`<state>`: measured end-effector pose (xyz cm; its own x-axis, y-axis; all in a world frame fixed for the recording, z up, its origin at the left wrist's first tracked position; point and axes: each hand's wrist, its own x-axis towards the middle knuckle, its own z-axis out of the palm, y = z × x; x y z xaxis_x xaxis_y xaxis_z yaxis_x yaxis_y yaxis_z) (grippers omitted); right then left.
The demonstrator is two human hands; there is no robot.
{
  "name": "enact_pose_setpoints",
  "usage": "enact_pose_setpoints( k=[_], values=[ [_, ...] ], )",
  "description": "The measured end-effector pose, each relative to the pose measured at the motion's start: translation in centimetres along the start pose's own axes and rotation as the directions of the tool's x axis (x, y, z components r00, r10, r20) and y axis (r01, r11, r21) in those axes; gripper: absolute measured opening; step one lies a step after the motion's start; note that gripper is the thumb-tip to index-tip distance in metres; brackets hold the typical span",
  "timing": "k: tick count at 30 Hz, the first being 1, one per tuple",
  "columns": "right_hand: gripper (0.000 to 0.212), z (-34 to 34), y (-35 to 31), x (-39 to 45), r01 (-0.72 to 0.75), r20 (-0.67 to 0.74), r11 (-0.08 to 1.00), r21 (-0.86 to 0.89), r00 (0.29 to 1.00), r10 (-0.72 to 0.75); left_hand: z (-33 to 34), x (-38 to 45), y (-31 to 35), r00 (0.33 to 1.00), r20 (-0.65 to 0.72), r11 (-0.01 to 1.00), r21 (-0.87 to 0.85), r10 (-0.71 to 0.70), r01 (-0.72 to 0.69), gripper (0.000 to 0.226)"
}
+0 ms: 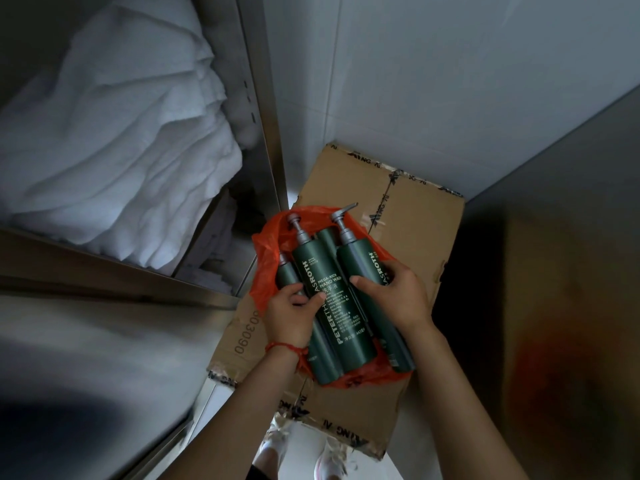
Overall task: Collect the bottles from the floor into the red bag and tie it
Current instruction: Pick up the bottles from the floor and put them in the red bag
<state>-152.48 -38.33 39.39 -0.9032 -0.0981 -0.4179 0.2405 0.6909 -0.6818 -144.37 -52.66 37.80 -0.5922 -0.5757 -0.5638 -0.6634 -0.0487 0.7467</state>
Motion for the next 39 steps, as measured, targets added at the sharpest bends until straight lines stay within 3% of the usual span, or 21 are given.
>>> enact_pose_setpoints(
  k=[6,12,19,25,39],
  values=[
    [0.053,-0.8,0.2,-0.6,0.005,-0.002,0.998,0.067,1.0,-0.005,0.8,0.3,0.1,0.998,-0.033,0.998,0.028,0.052,-0.051,0.036],
    [0.051,-1.2,0.1,-1.1,-0.028,0.059,0.987,0.157,0.998,0.019,0.3,0.0,-0.3,0.999,0.007,0.983,-0.18,-0.034,0.035,0.026],
    [0.05,0.8,-2.2,-1.5,-0.007,0.197,0.992,0.123,0.98,-0.017,-1.8,-0.7,-0.2,0.999,0.024,0.915,-0.402,-0.035,0.042,0.009],
    [0.06,2.7,-2.2,-1.8,0.011,0.114,0.995,0.1,0.993,-0.022,-3.4,-1.0,0.3,0.996,0.082,0.873,-0.482,-0.045,0.079,0.01],
    [0.07,3.5,-1.7,-2.6,0.077,-0.015,0.992,0.101,0.997,-0.076,-4.4,-1.9,0.8,0.994,0.105,0.889,-0.455,-0.012,0.059,0.011]
  ],
)
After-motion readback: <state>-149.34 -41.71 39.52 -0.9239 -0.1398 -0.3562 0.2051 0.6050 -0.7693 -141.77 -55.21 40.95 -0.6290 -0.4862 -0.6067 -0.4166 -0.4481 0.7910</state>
